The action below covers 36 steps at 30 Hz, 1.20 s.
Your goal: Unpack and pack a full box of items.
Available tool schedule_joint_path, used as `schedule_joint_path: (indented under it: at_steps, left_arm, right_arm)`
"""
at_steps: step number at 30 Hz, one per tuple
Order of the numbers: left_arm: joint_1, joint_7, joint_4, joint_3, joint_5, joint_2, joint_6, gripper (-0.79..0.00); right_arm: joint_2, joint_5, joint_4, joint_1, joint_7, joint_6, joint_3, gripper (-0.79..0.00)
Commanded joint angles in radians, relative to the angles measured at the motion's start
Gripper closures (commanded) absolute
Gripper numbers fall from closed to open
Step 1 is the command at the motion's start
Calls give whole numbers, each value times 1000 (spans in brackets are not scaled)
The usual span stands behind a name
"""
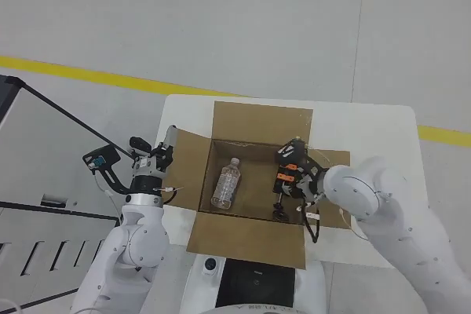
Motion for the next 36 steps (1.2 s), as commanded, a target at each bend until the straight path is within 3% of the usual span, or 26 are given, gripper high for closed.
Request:
schedule_joint_path:
  at_steps: [1, 5, 9, 12, 14, 16, 19, 20, 21, 31, 34, 36]
  left_arm:
    - [0, 0, 0, 0, 0, 0, 0, -785]
    - [0, 0, 0, 0, 0, 0, 0, -785]
    - [0, 0, 0, 0, 0, 0, 0, -785]
    - [0, 0, 0, 0, 0, 0, 0, -785]
    - [0, 0, 0, 0, 0, 0, 0, -785]
    - [0, 0, 0, 0, 0, 0, 0, -785]
    - [0, 0, 0, 0, 0, 0, 0, -785]
    - [0, 0, 0, 0, 0, 0, 0, -785]
    - [0, 0, 0, 0, 0, 0, 0, -785]
    - [0, 0, 0, 0, 0, 0, 0, -785]
    - [0, 0, 0, 0, 0, 0, 0, -785]
    - [0, 0, 0, 0, 0, 0, 0, -785]
  right_arm:
    - [20, 102, -61, -85, -39, 5, 240, -323]
    - [44, 258, -83, -256, -112, -47, 674, -329]
    - [34, 463, -54, -450, -190, -82, 1032, -326]
    - [12, 466, -47, -596, -297, -37, 1225, -323]
    - [-7, 404, -75, -690, -386, 30, 1293, -317]
    - [-29, 281, -157, -792, -485, 134, 1286, -299]
    - [-59, 156, -260, -931, -615, 242, 1135, -332]
    - [-63, 100, -274, -965, -639, 251, 1060, -520]
    - [-63, 78, -275, -973, -642, 250, 1034, -785]
    - [-63, 78, -281, -967, -656, 247, 1034, -785]
    - [-80, 47, -300, -980, -888, 274, 999, -785]
    - [-102, 3, -300, -1034, -1107, 368, 933, -785]
